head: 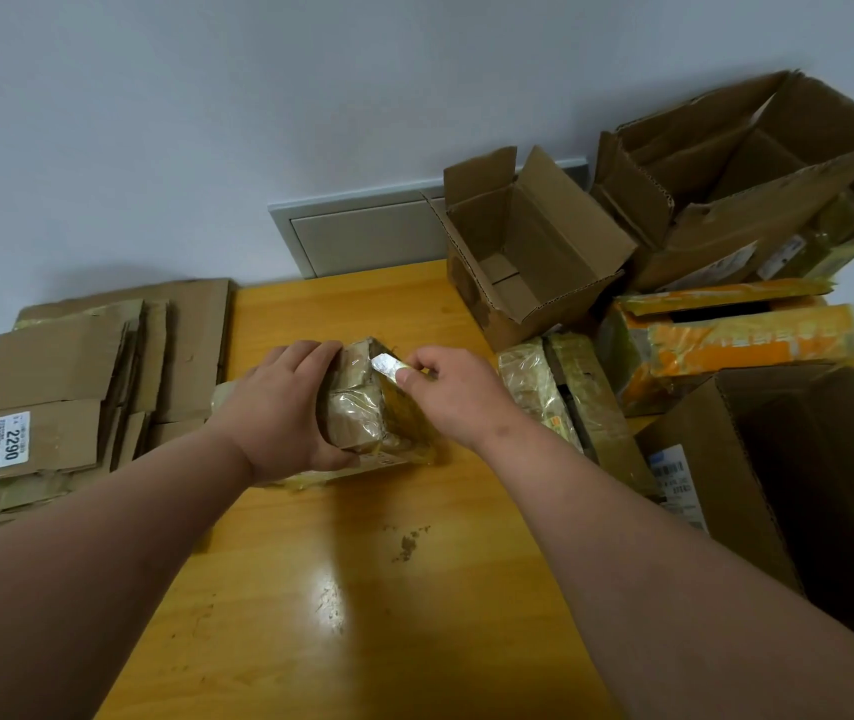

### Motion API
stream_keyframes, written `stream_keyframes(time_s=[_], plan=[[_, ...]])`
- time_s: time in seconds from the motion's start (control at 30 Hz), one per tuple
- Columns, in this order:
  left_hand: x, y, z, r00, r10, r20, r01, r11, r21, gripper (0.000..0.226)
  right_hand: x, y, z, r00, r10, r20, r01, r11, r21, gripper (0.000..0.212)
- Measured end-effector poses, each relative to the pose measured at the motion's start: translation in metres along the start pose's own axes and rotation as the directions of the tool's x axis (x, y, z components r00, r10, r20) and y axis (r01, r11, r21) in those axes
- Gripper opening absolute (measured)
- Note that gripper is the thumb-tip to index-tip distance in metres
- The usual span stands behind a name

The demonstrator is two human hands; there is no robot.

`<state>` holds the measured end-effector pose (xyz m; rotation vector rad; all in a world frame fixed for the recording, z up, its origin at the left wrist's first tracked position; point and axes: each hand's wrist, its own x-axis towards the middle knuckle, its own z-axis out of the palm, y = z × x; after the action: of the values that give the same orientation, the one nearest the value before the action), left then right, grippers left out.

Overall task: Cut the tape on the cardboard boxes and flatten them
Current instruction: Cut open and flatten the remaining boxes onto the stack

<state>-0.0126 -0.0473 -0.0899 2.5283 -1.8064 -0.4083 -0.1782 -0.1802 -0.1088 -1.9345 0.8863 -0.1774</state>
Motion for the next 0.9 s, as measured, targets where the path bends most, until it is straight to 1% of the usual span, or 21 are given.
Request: stream_keyframes(time_s=[0.07, 0.1, 0.23, 0.33, 0.4, 0.7, 0.83, 0.9], plan=[[0.0, -0.001, -0.001, 1.0, 0.002, 0.005, -0.002, 1.0, 0.004, 0.127, -0.002, 0.002, 0.001, 1.0, -0.015, -0.008, 0.015, 1.0, 0.005, 0.027], [0.0, -0.002, -0.001, 1.0, 0.004, 0.007, -0.004, 1.0, 0.005, 0.127, -0.002, 0.002, 0.001, 1.0, -0.019, -0.006, 0.019, 1.0, 0.012, 0.027], [0.001, 0.001, -0.001, 0.999, 0.03, 0.025, -0.03, 0.999, 0.026, 0.128, -0.003, 0.006, -0.004, 1.0, -0.03, 0.007, 0.031, 0.999, -0.018, 0.013], [0.003, 0.004, -0.001, 0.998, 0.05, 0.044, -0.052, 0.997, 0.055, 0.128, -0.001, 0.007, -0.004, 0.999, -0.039, -0.014, 0.038, 0.998, -0.054, 0.015], [0.003, 0.004, -0.001, 0.998, 0.044, 0.046, -0.046, 0.998, 0.049, 0.129, 0.0, 0.007, -0.001, 0.999, -0.021, -0.025, 0.02, 1.0, -0.018, 0.019], [0.01, 0.003, 0.003, 0.992, 0.101, 0.078, -0.105, 0.993, 0.05, 0.128, -0.004, 0.016, -0.015, 0.996, -0.032, 0.087, 0.035, 0.999, -0.033, 0.012], [0.014, 0.004, 0.005, 0.988, 0.112, 0.108, -0.12, 0.99, 0.071, 0.127, -0.012, 0.027, -0.012, 0.996, -0.01, 0.094, 0.01, 1.0, 0.005, 0.021], [0.016, 0.007, 0.006, 0.984, 0.118, 0.136, -0.131, 0.988, 0.085, 0.127, -0.014, 0.033, -0.011, 0.995, 0.008, 0.101, -0.008, 1.0, 0.003, 0.022]])
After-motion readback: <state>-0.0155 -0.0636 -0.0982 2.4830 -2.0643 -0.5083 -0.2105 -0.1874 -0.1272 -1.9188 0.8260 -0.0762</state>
